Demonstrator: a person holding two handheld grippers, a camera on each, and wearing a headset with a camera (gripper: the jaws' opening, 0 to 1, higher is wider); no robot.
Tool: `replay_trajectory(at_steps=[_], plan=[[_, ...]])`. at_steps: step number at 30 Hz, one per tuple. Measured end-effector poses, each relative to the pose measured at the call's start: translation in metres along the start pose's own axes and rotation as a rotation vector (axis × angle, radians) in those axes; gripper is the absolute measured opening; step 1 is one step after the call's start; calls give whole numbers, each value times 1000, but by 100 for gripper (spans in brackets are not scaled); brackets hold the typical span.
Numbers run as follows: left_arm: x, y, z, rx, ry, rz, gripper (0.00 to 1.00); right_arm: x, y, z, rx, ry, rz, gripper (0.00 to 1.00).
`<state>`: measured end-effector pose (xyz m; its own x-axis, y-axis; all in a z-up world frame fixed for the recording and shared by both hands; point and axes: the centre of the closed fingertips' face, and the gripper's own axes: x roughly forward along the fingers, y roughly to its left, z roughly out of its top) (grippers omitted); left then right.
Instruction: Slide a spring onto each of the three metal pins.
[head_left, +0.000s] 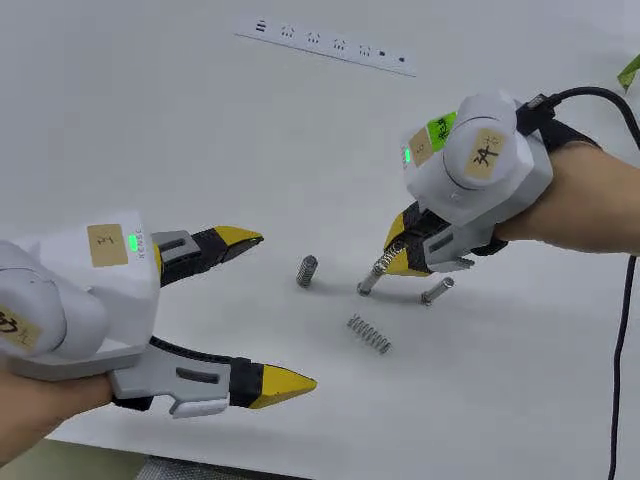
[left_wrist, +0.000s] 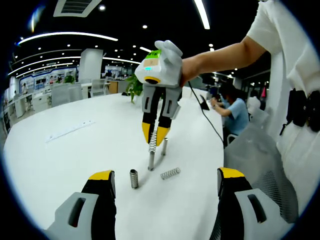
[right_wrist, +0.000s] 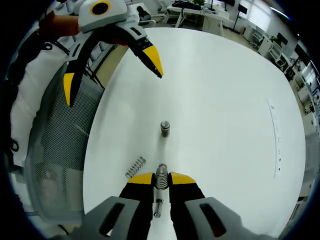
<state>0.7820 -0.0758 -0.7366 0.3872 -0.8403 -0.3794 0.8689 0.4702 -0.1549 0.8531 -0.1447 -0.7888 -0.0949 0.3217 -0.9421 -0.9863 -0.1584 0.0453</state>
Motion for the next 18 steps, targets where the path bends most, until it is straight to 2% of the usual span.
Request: replay_trajectory(at_steps=[18], plan=[[3,-3,1,-6,-4,-11,85,15,2,-3,0,6,10,12]])
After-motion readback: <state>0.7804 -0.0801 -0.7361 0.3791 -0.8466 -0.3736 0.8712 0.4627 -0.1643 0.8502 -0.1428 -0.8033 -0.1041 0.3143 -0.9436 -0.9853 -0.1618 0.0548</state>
